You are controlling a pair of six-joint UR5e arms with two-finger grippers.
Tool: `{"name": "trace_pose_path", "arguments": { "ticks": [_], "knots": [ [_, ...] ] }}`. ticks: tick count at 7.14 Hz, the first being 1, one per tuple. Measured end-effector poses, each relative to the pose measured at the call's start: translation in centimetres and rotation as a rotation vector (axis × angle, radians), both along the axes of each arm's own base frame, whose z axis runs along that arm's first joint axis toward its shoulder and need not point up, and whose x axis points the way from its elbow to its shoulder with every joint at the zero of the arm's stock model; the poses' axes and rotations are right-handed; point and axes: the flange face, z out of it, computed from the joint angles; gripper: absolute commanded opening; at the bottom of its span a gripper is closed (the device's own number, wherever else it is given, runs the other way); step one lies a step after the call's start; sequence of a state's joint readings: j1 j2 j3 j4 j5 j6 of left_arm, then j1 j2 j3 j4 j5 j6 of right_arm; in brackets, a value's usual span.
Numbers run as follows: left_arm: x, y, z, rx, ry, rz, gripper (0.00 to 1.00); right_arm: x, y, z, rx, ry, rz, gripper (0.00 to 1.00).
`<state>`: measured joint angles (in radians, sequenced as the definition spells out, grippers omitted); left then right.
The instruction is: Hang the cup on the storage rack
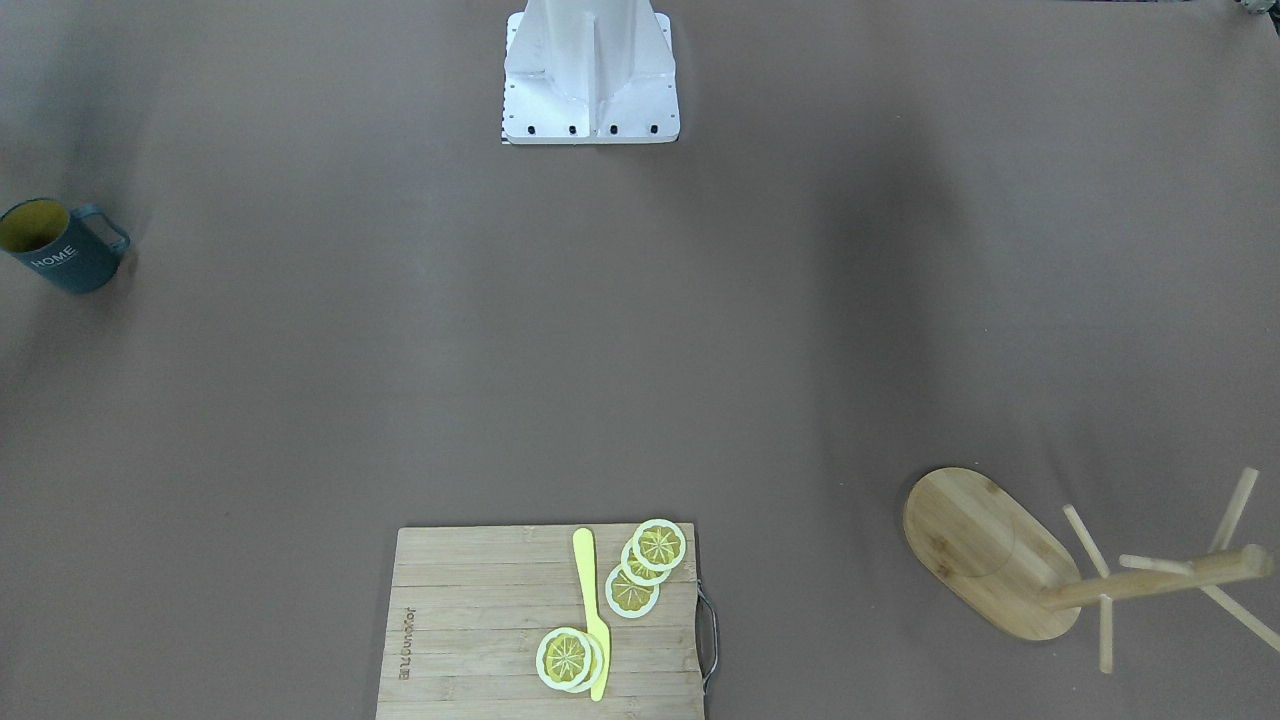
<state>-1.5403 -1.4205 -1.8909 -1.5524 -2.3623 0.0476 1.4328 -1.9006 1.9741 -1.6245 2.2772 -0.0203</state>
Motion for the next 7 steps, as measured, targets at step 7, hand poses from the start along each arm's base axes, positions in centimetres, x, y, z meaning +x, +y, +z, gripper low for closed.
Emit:
{"name": "trace_pose_path", "arguments": {
  "ticks": [7],
  "knots": [
    [0.1,-0.1,-0.3,0.015,0.001,0.006,0.99,-0.2,-1.1,-2.4,0.048,-0.01,0.005,1.0]
  ]
}}
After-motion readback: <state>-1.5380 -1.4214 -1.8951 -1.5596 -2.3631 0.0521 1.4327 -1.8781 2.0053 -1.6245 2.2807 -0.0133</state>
